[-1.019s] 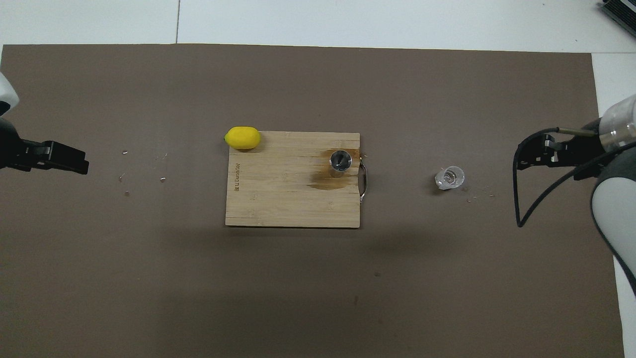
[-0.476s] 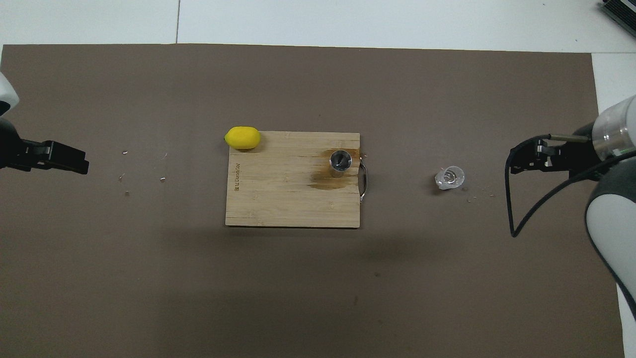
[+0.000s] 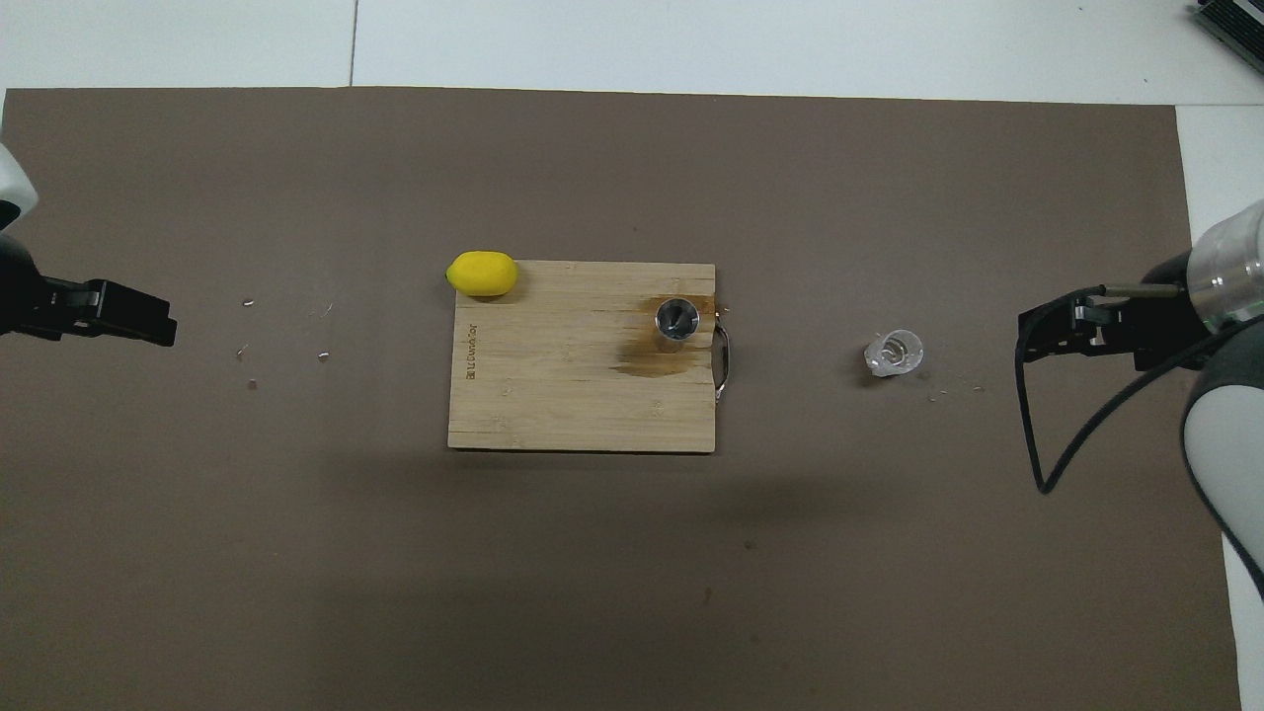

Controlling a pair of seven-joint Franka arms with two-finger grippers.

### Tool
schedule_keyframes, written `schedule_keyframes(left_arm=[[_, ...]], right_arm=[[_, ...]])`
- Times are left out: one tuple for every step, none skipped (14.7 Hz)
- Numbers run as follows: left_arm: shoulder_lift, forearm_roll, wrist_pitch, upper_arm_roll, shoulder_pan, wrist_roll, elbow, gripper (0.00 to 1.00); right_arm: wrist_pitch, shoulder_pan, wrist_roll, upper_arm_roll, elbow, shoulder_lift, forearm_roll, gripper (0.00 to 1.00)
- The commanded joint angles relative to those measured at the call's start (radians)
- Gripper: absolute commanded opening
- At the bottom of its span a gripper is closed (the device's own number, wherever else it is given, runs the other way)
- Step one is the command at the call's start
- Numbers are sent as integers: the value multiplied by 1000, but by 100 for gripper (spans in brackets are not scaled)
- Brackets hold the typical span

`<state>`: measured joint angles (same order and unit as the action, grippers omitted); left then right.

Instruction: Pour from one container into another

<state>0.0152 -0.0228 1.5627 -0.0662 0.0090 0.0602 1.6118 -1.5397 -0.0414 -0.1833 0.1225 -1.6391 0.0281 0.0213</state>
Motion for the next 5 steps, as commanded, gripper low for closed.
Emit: schedule_keyframes(left_arm=[[19, 11, -6, -7, 11, 7, 19, 100], [20, 11, -6, -7, 11, 7, 19, 100], [19, 11, -6, -7, 11, 7, 19, 100], [19, 12, -6, -7, 11, 7, 19, 100], [19, 11, -6, -7, 11, 7, 19, 100]], right_arm=[[-2, -9, 30, 6, -16, 18, -23, 100], [-3, -9, 30, 6, -18, 18, -23, 100], [-4, -9, 30, 6, -18, 18, -23, 100], [-5, -8, 30, 6, -18, 18, -23, 100], [-7, -6, 30, 6, -18, 18, -23, 100]])
